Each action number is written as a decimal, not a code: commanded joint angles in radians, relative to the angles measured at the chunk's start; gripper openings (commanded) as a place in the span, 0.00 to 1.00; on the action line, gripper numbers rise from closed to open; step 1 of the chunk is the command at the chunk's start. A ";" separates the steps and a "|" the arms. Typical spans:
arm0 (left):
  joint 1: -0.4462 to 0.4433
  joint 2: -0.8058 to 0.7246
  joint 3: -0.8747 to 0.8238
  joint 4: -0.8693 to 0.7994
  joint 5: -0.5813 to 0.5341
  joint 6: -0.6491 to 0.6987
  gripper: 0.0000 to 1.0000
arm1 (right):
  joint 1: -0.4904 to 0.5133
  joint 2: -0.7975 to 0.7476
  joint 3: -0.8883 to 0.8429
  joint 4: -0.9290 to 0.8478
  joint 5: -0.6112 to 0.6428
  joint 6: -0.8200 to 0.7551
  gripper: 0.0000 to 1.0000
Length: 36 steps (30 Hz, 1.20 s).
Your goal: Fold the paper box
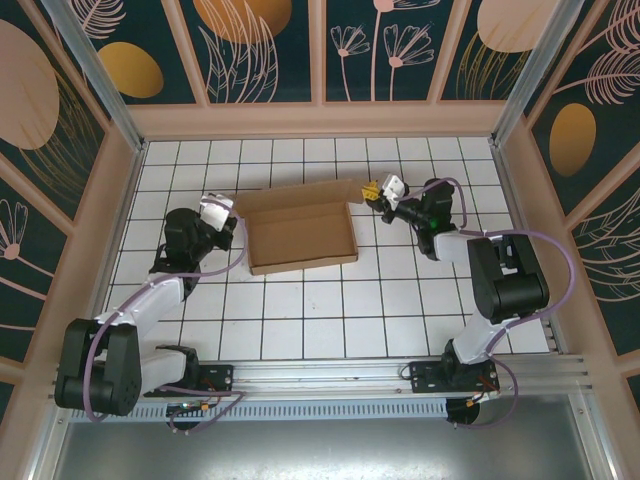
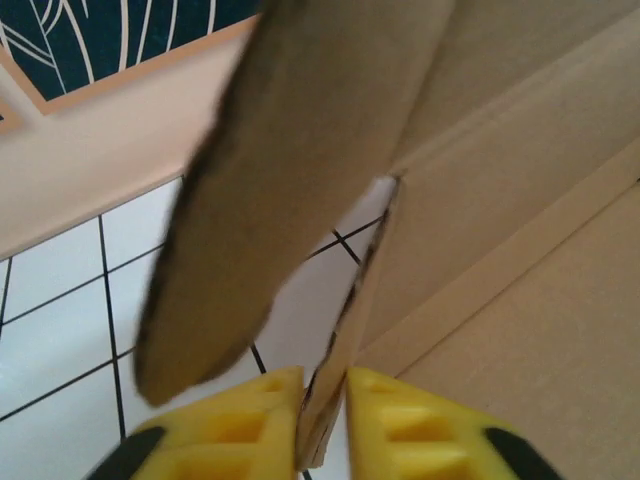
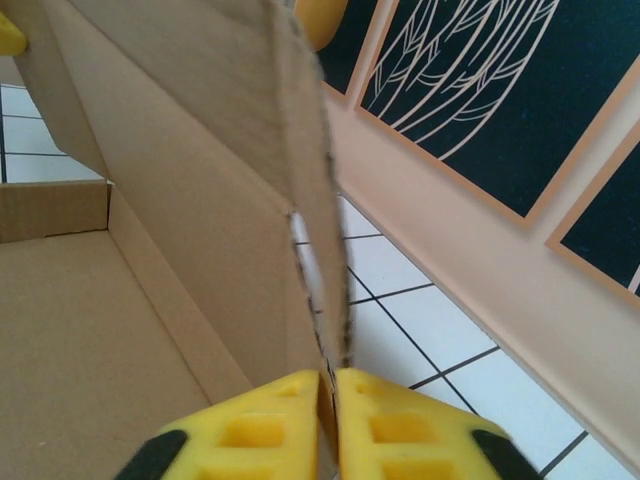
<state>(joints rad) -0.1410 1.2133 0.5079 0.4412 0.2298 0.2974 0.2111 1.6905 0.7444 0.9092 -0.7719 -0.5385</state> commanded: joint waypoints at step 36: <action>-0.020 0.061 0.017 0.117 0.180 -0.375 0.00 | 0.317 -0.009 0.009 0.065 0.443 0.446 0.00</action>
<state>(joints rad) -0.1211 1.2583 0.5381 0.5156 0.3294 -0.0395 0.4808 1.6917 0.7540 0.9089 -0.3672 -0.1947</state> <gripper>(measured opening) 0.059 0.050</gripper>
